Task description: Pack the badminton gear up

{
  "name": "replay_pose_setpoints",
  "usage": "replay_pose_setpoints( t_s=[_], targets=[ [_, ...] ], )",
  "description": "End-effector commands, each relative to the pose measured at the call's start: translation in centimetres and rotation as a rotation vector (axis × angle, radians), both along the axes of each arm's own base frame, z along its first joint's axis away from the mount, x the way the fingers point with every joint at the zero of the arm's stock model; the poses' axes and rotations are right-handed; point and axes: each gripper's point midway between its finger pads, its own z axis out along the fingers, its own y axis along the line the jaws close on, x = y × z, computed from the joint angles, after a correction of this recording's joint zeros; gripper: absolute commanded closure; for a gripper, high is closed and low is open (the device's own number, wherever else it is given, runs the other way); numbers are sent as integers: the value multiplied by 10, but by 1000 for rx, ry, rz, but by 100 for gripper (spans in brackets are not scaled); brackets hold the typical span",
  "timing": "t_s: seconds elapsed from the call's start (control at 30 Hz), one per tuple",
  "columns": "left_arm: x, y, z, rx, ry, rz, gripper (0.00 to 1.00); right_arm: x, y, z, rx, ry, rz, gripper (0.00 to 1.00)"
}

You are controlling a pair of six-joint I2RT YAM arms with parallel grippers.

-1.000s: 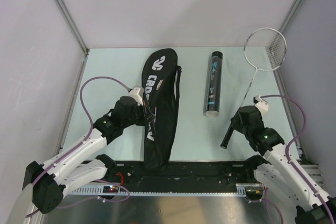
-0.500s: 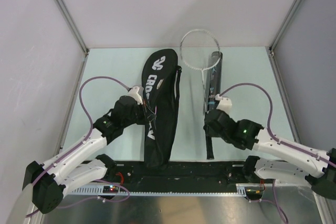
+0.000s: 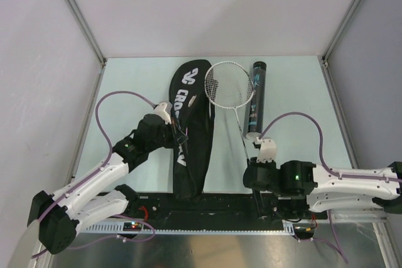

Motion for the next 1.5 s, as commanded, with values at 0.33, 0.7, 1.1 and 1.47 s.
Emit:
replay_pose_setpoints(
  t_s=[0.33, 0.7, 1.1, 1.47],
  targets=[
    [28, -11, 43, -75, -113, 40, 100, -53, -17, 9, -32, -10, 131, 100],
    [29, -12, 45, -84, -115, 44, 100, -76, -2, 21, -14, -35, 210, 100],
    [20, -24, 39, -136, -104, -21, 100, -47, 32, 47, 30, -232, 159, 100],
    [6, -38, 31, -196, -59, -109, 100, -10, 111, 52, 6, -368, 288, 100]
  ],
)
